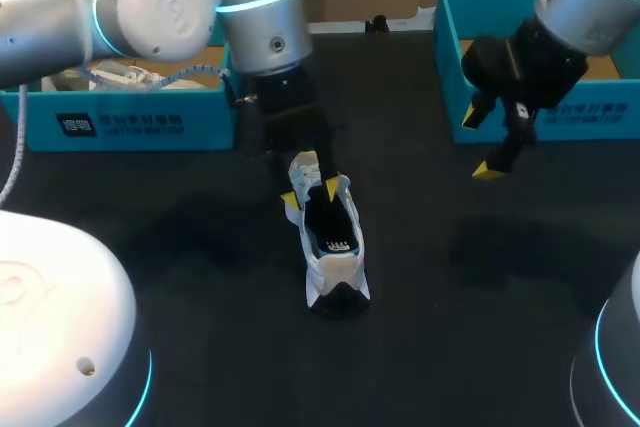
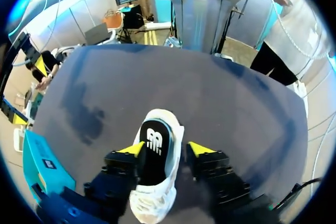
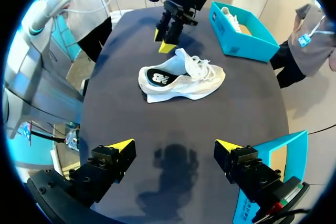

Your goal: Take the shoe out of the shoebox, open the shoe tongue, remove and reinsert the insole, then place the shoe into the shoebox

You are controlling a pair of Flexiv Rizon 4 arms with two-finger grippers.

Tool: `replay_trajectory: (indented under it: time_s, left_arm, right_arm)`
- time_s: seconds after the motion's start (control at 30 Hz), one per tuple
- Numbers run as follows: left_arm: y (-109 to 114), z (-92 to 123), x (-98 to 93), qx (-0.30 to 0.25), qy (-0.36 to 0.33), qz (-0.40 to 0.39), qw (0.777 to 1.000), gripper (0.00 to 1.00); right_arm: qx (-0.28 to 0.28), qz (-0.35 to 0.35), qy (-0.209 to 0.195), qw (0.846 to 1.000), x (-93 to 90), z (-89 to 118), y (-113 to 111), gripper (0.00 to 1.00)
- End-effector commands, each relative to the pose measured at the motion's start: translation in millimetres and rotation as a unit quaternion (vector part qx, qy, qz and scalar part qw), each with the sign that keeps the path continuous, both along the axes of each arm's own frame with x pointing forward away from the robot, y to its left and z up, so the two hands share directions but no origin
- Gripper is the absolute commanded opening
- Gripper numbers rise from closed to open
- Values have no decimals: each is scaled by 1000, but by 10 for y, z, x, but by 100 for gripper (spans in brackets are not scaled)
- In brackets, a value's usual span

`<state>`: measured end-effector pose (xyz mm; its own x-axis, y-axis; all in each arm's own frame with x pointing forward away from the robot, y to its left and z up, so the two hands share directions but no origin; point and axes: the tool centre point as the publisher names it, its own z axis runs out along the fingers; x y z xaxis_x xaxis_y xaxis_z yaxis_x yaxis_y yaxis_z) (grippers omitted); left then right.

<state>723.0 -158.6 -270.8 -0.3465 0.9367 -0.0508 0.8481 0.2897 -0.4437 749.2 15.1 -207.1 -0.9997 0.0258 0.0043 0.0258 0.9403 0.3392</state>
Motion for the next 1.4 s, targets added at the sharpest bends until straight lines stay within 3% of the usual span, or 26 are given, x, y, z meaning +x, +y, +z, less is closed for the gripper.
replay_trajectory:
  time_s: [0.03, 0.3, 1.07, 1.4]
  left_arm:
    - [-55, -38, 23, 18, 2, 9, 1000, 0]
    - [-103, -168, -8, 31, -12, 23, 999, 0]
    - [-190, -808, 96, 46, -84, 35, 995, 0]
    - [-253, -1000, 146, 19, -96, 56, 994, 0]
  right_arm:
    - [-1, 0, 0, 1000, -3, -4, 1, 100]
    - [-1, 0, 0, 1000, -3, -4, 1, 100]
    - [-1, 0, 0, 1000, -3, -4, 1, 100]
    - [-1, 0, 0, 1000, -3, -4, 1, 100]
